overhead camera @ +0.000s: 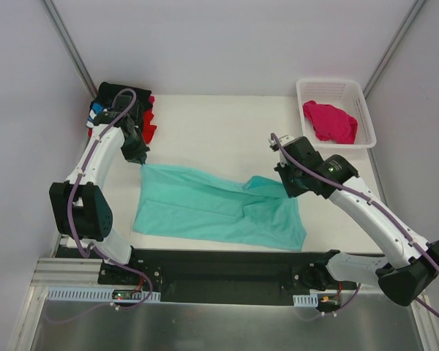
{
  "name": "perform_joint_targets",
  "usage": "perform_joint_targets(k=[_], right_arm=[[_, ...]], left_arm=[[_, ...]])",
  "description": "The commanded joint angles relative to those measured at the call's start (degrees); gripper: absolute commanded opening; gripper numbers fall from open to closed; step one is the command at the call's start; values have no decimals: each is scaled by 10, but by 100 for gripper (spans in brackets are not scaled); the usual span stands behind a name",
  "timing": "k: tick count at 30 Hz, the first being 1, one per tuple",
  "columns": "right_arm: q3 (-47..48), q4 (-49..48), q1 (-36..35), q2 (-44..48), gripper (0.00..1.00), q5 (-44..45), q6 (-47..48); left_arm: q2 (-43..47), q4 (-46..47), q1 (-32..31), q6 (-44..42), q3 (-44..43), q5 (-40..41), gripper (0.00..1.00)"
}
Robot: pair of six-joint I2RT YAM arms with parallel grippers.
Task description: Fold and stack the t-shirts
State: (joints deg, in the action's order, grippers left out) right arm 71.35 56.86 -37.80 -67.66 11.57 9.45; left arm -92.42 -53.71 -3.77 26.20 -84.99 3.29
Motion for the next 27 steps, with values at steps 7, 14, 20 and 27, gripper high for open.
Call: perform_joint_targets(k=[7,14,20,27], right_arm=[[-40,34,7,31,1,20,-25],[-60,47,25,38,1,38,-29],[-70,54,37,41,1,35,-34],[-87,56,37,49,1,-2,-42]], left_arm=[[19,14,-3,-6,35,7,0],[22,13,0,-13,44,22,0],[26,14,2,-10,54,18,0],[28,14,2,-11,64,34,0]])
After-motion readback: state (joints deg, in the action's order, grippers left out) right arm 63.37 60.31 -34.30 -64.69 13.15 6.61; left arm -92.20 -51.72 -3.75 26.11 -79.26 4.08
